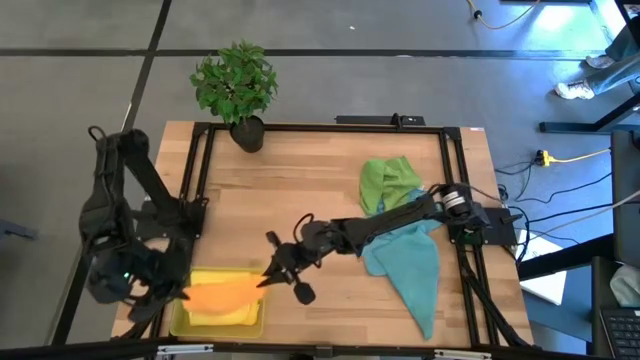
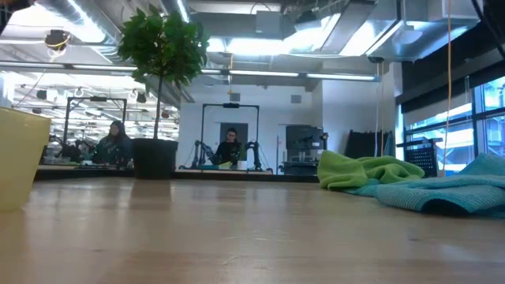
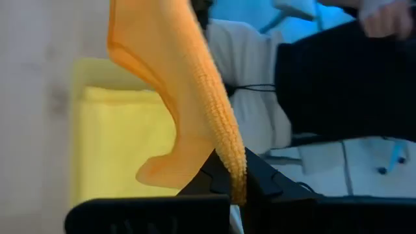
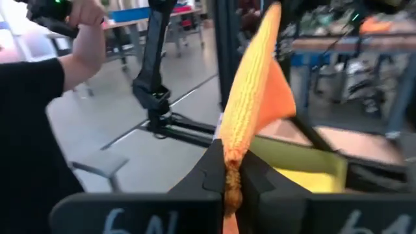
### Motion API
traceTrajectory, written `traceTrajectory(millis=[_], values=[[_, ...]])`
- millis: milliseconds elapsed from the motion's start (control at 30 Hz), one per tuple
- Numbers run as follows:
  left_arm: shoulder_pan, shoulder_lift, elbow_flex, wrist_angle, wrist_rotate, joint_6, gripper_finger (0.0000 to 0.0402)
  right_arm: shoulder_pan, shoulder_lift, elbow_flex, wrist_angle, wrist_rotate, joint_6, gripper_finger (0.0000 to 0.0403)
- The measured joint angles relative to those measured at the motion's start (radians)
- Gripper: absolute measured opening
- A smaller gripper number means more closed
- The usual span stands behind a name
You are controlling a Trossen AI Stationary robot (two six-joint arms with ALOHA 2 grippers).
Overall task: Fold microfiber towels
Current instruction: Put the folded orange microfiber cloth into the yellow bin
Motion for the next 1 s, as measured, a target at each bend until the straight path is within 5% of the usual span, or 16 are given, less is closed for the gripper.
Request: traceTrajectory(millis=[167,467,1000], values=[[-0.066,0.048,-0.001,0.051,-0.007,-0.018,0.0000,0.005,0.127,0.151,-0.068,-0.077,0.066,0.0007],[-0.153,0.198,-0.001,0.121,-0.066,-0.277,0.0000,0.040,0.245,0.311,-0.111,-0.177,0.131,0.0012],[-0.154,0.284,-0.001,0.319,-0.030,-0.354,0.0000,0.129,0.245,0.312,-0.067,-0.005,0.205,0.0008]])
